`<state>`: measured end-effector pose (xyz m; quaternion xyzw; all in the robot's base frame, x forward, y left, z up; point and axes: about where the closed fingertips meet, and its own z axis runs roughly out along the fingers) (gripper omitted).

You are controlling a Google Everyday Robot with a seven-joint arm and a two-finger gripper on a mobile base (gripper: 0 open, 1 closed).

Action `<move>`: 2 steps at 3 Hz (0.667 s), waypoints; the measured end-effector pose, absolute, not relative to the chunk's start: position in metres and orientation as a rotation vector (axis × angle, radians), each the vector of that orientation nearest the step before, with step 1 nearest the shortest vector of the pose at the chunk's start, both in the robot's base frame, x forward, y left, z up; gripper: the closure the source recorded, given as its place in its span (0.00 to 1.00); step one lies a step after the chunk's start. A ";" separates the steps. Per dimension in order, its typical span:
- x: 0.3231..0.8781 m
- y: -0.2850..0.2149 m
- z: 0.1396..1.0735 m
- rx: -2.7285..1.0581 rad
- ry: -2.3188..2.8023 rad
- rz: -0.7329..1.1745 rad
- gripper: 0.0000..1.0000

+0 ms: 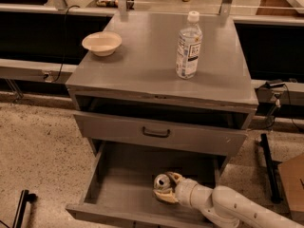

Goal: Pick 7up can from middle drawer and place on counter

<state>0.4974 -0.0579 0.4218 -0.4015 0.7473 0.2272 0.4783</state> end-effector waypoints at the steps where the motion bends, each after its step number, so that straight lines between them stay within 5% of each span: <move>1: 0.496 -0.055 0.433 -0.986 1.795 0.569 0.65; 2: 0.486 -0.053 0.475 -1.015 1.748 0.629 0.87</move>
Offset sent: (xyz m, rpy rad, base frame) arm -0.0457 0.0125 0.1532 0.1371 -0.0557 0.2812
